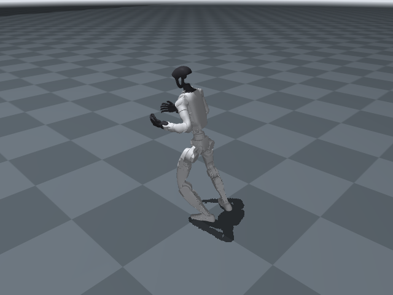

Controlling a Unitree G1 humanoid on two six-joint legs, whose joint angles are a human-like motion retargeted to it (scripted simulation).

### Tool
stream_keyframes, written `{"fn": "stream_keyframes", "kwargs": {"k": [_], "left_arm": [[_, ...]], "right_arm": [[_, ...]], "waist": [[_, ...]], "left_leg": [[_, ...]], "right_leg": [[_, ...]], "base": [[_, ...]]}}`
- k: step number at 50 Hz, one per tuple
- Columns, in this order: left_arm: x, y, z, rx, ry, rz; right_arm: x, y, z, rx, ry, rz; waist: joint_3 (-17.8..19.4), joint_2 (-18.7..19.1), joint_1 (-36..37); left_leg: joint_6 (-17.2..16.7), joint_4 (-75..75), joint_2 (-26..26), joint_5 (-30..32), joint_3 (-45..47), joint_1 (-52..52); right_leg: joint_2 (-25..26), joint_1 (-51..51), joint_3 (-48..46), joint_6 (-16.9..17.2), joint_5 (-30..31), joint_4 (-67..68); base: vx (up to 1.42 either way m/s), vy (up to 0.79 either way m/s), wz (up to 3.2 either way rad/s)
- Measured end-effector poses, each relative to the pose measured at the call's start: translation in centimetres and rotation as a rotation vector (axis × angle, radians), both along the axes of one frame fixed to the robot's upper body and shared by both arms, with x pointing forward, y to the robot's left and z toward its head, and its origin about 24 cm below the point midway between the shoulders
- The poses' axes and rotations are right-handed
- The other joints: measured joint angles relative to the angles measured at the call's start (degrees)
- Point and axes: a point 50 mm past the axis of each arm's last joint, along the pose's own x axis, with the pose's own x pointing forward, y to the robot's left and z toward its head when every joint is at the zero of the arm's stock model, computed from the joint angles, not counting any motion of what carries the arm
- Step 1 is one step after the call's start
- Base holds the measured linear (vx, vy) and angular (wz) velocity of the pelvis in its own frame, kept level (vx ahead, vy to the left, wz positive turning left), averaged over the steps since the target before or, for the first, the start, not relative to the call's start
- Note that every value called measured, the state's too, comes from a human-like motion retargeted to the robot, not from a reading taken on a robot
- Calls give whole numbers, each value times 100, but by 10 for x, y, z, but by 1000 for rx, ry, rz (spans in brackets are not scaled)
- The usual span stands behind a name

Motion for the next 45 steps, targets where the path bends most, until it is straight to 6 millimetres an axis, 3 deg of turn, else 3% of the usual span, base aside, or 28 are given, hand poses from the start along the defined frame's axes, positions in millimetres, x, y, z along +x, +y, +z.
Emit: {"fn": "stream_keyframes", "kwargs": {"k": [4,6,8,10,12,13,15,18,20,23,25,27,30,32,34,36,38,41,43,45], "left_arm": [[-11,18,4,7,29,-12],[-9,21,6,24,14,-26],[-5,20,9,72,-30,-26],[3,15,12,124,-82,-3],[17,6,13,116,-112,7],[26,-3,12,84,-119,3],[50,-27,18,8,-152,3],[77,-74,62,-81,-322,21],[73,-96,110,-145,-516,-6],[45,-90,171,-183,-849,9],[25,-77,190,-219,-1002,108],[15,-64,195,-267,-1060,220],[18,-48,182,-284,-1004,338],[28,-40,161,-229,-884,339],[41,-35,129,-147,-711,278],[55,-29,85,-70,-495,249],[58,-16,31,25,-250,323],[25,10,-35,48,64,432],[-7,26,-54,-12,193,457],[-31,39,-57,-3,254,458]], "right_arm": [[-12,22,26,80,-109,102],[-19,31,35,129,-139,175],[-25,37,45,170,-179,239],[-29,38,53,197,-223,263],[-28,39,56,232,-223,280],[-25,40,53,248,-198,281],[-14,40,38,276,-100,237],[3,26,-3,274,72,4],[-1,6,-20,303,140,-94],[-24,-23,-24,319,174,-69],[-39,-38,-23,245,181,-54],[-46,-43,-21,187,189,-28],[-43,-45,-24,73,184,-30],[-29,-34,-29,-48,156,-42],[-9,-14,-36,-128,139,-26],[14,6,-30,-135,98,1],[33,21,-1,-122,-31,10],[36,40,71,-40,-331,30],[22,47,110,87,-487,43],[4,49,129,235,-564,66]], "waist": [[-533,-364,421],[-703,-519,435],[-815,-628,359],[-853,-647,212],[-746,-635,-2],[-653,-653,-108],[-373,-749,-293],[208,-685,-524],[463,-457,-742],[460,88,-1266],[319,460,-1765],[287,660,-2176],[339,639,-2348],[641,404,-2189],[913,138,-1921],[1002,121,-1590],[998,216,-1180],[720,47,-515],[401,-330,-34],[115,-801,494]], "left_leg": [[-475,-1883,-729,1055,64,315],[-558,-2658,-877,1663,623,623],[-691,-3204,-962,1892,1479,941],[-807,-3499,-1037,1666,2012,1163],[-729,-3553,-1113,1134,1564,1209],[-581,-3476,-1169,825,1104,1162],[-172,-3014,-1291,260,218,942],[31,-2044,-1266,-173,-650,596],[-145,-2089,-1268,-80,-1129,668],[-555,-3052,-991,640,-1490,1191],[-749,-3608,-786,1332,-1624,1477],[-934,-3890,-676,2052,-1722,1694],[-1187,-4094,-727,2995,-1628,2167],[-1064,-3780,-839,3330,-1372,2630],[-763,-2263,-923,3182,-1247,2467],[-605,17,-865,2646,-1396,1514],[-494,1817,-839,2103,-1613,483],[-190,2920,-774,1695,-1447,-787],[-36,2627,-784,1563,-1089,-1342],[-2,1516,-927,1560,-678,-1546]], "right_leg": [[244,625,-311,-59,1387,-837],[429,800,109,-17,1976,-999],[656,803,905,85,2277,-846],[978,639,1927,285,2283,-308],[1303,342,2722,508,1993,688],[1342,148,2876,539,1767,1301],[1052,-293,2777,282,1203,2551],[648,-923,2610,-429,247,3799],[702,-1350,2741,-586,-290,4031],[959,-1792,2575,-554,-627,3191],[1061,-1862,2181,-422,-552,2026],[1132,-1692,1714,-179,-310,449],[1234,-1298,1219,227,2,-1587],[1354,-866,1371,316,203,-2080],[1359,-473,1695,115,132,-1986],[1427,-410,1944,-249,-354,-1549],[1539,-572,2142,-475,-949,-896],[1555,-746,2394,-373,-1266,-432],[1424,-621,2568,-143,-1009,-736],[1196,-376,2743,135,-383,-1219]], "base": [[29,18,299],[32,17,346],[31,15,355],[27,14,363],[22,11,364],[20,8,358],[21,2,342],[30,-3,304],[43,0,250],[59,-7,174],[70,-15,149],[74,-25,115],[78,-35,35],[81,-36,-60],[77,-33,-97],[71,-26,-99],[73,-20,-95],[86,-17,-94],[100,-10,-89],[109,0,-80]]}}
